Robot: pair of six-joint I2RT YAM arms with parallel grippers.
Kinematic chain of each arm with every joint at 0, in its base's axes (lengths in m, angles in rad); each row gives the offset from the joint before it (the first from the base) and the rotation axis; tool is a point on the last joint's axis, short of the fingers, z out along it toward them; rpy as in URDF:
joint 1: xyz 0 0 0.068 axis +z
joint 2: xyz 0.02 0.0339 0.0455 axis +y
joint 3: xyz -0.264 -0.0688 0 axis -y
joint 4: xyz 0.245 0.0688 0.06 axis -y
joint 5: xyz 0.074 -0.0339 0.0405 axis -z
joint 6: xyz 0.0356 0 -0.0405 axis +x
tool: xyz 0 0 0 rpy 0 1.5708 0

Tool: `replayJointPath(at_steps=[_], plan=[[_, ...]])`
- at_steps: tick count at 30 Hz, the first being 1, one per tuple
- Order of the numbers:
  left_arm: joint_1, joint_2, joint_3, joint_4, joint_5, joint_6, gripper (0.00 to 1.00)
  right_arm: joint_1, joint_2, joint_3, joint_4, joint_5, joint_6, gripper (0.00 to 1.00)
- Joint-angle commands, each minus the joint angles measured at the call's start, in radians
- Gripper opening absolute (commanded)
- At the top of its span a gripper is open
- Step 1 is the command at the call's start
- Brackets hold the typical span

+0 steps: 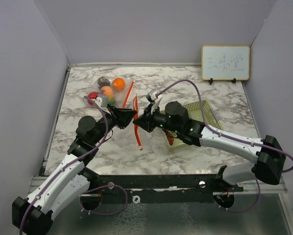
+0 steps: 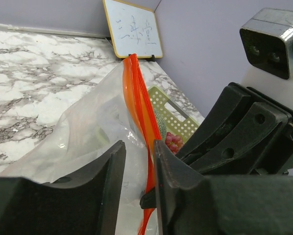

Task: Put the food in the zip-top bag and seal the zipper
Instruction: Open the zipper of the food storage bag.

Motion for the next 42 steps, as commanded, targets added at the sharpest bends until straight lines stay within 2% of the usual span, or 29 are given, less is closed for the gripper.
replayJointPath(at_steps=[1, 4, 6, 11, 15, 19, 22, 26, 29, 34, 35, 38, 42], plan=[[0.002, 0.019, -0.016, 0.027, 0.036, 0.011, 0.29, 0.001, -0.013, -0.003, 0.043, -0.03, -0.017, 0.02], [0.003, 0.04, -0.024, 0.04, 0.059, 0.013, 0.18, 0.001, -0.016, -0.003, 0.044, -0.028, -0.017, 0.02], [0.002, 0.05, -0.025, 0.042, 0.071, 0.02, 0.0, 0.0, -0.018, -0.003, 0.039, -0.019, -0.017, 0.02], [0.003, 0.027, 0.019, -0.106, -0.015, 0.118, 0.0, 0.0, -0.042, -0.01, 0.0, 0.048, -0.02, 0.02], [0.003, -0.024, 0.077, -0.299, -0.155, 0.228, 0.0, 0.001, -0.07, -0.017, -0.064, 0.176, -0.017, 0.02], [0.003, -0.069, 0.107, -0.395, -0.212, 0.275, 0.0, 0.0, -0.084, -0.017, -0.113, 0.296, -0.006, 0.02], [0.003, -0.087, 0.134, -0.463, -0.248, 0.295, 0.0, 0.0, -0.086, -0.014, -0.165, 0.448, 0.037, 0.02], [0.003, -0.089, 0.187, -0.572, -0.36, 0.312, 0.0, 0.001, -0.07, 0.015, -0.358, 0.74, 0.173, 0.02], [0.002, -0.093, 0.185, -0.565, -0.375, 0.29, 0.0, 0.001, -0.082, -0.005, -0.343, 0.778, 0.192, 0.02], [0.003, -0.109, 0.116, -0.402, -0.182, 0.197, 0.17, 0.001, -0.136, -0.084, -0.123, 0.594, 0.12, 0.02], [0.002, -0.11, 0.098, -0.361, -0.143, 0.168, 0.23, 0.001, -0.143, -0.094, -0.096, 0.564, 0.115, 0.02], [0.003, -0.097, 0.065, -0.274, -0.055, 0.091, 0.3, 0.001, -0.142, -0.089, -0.056, 0.513, 0.11, 0.02], [0.002, -0.075, 0.061, -0.236, 0.01, 0.039, 0.43, 0.0, -0.118, -0.064, -0.046, 0.487, 0.107, 0.02]])
